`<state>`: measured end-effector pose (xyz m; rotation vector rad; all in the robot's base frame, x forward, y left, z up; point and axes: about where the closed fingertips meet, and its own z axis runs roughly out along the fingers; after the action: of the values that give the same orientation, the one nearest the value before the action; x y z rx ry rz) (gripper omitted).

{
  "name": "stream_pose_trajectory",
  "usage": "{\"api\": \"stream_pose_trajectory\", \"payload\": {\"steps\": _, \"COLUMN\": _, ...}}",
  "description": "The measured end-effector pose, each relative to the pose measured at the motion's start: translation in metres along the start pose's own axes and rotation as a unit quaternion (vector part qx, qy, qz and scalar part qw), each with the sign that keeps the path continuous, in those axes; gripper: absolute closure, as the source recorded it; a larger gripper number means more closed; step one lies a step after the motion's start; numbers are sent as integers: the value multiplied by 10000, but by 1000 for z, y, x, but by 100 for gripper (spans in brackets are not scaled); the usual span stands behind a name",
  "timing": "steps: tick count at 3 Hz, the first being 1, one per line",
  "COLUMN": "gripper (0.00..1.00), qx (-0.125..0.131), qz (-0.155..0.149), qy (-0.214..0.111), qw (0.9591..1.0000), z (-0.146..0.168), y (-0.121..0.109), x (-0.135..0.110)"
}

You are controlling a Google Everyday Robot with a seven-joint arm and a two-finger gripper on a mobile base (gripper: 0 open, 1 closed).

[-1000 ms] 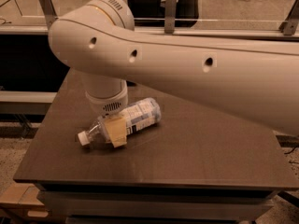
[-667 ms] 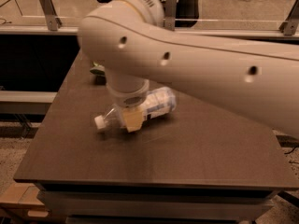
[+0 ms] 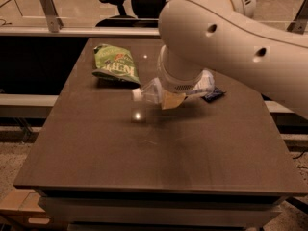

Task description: Place blue plastic bottle upright

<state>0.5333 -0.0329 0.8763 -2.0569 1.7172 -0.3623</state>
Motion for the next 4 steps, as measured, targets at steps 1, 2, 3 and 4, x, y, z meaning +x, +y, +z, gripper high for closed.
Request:
{"api": "stream_pose_trajectory", "payload": {"steps": 1, "gripper": 100, "qx": 334, "qz": 262, "qy": -520, "qw": 9977, "z": -6, "y": -21, "x": 29}}
{"api": "stream_pose_trajectory", "payload": {"steps": 2, "gripper": 100, "qx": 574, "qz": 342, "qy": -1308, "qw": 9891, "z": -21, "y": -41, "x": 36}}
{"api": "stream_pose_trajectory", "payload": {"steps": 3, "gripper": 100, "qx": 669, "qz": -81, "qy": -2084, "qw": 9757, "z": -53, "y": -49, "x": 3}}
{"api": "stream_pose_trajectory", "payload": {"steps": 4, "gripper": 100, "qx": 720, "qz": -264, "qy": -2207, "qw": 9723, "z": -59, "y": -50, "x": -5}}
